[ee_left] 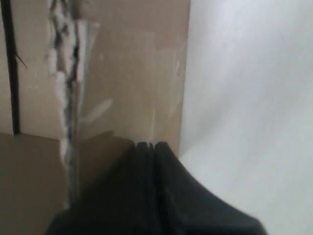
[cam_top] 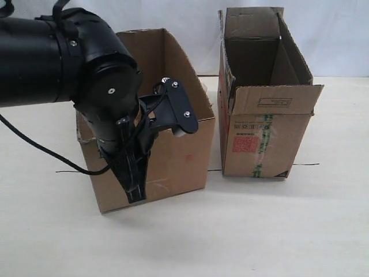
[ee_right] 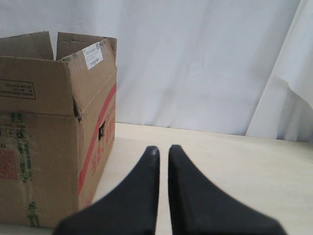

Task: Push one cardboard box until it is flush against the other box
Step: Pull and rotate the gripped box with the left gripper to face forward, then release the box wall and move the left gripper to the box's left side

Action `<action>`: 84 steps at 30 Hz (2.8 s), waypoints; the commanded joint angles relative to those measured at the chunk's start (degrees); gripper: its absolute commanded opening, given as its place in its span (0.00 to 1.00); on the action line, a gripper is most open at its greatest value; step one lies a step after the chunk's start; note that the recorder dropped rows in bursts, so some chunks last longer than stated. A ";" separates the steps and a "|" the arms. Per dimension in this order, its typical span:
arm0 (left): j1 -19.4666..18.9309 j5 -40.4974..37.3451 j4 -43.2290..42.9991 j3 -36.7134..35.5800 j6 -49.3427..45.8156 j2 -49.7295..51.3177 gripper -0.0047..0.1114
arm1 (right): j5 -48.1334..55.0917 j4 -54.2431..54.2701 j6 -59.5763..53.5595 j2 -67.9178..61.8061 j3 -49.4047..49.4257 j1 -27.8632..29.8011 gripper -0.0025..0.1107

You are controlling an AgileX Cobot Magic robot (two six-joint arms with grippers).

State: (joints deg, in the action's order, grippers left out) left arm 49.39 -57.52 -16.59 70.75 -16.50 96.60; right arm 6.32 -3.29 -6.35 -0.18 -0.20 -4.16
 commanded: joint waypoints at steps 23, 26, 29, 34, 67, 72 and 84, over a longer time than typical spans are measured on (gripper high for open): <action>-8.70 9.68 -1.33 0.33 0.25 -0.77 0.04 | 0.04 0.13 -0.20 0.18 0.20 0.30 0.07; -8.70 9.39 1.18 0.33 0.25 -4.21 0.04 | 0.04 0.13 -0.20 0.18 0.20 0.30 0.07; -8.70 10.41 3.54 0.33 1.69 -12.77 0.04 | 0.04 0.13 -0.20 0.18 0.20 0.30 0.07; -14.63 23.08 3.75 -6.11 14.05 -30.55 0.04 | 0.04 0.13 -0.20 0.18 0.20 0.30 0.07; -64.99 100.67 -45.99 -13.74 88.80 16.57 0.04 | 0.04 0.13 -0.20 0.18 0.20 0.30 0.07; -64.99 111.06 -50.35 -6.14 93.00 24.00 0.04 | 0.04 0.13 -0.20 0.18 0.20 0.30 0.07; -61.27 116.59 -50.71 1.59 99.05 32.76 0.04 | 0.04 0.13 -0.20 0.18 0.20 0.30 0.07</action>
State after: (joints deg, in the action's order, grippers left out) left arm -13.58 57.57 -67.08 71.34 81.48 129.13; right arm 6.32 -3.29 -6.35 -0.18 -0.20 -4.16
